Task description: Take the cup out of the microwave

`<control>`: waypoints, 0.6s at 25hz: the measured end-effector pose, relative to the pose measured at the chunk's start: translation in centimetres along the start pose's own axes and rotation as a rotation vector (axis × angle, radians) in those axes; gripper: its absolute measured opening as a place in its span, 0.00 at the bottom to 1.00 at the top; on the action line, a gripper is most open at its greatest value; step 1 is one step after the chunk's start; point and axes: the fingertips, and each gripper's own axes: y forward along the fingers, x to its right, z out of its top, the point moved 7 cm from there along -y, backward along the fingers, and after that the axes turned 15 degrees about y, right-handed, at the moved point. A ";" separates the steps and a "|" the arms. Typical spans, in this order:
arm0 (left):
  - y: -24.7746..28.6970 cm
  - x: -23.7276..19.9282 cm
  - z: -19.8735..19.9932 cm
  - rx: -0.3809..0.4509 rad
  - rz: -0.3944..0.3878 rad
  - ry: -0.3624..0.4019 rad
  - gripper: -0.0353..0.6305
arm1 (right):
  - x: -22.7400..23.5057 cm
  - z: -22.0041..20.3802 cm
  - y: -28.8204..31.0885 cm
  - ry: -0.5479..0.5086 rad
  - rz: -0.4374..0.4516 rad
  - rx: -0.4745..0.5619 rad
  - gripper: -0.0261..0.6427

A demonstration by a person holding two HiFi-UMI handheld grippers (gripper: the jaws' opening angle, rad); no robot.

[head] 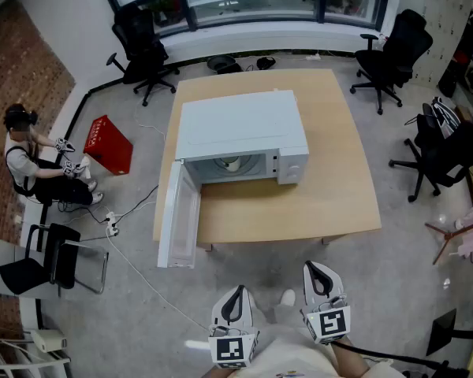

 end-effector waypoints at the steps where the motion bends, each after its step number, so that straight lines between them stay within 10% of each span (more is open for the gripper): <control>1: 0.0 -0.1 -0.4 -0.016 -0.019 0.001 0.06 | -0.1 -0.1 0.1 -0.001 -0.007 0.000 0.05; 15: 0.2 -1.1 -1.3 -0.052 -0.081 0.008 0.06 | -1.2 -0.7 -0.3 0.035 -0.041 0.026 0.05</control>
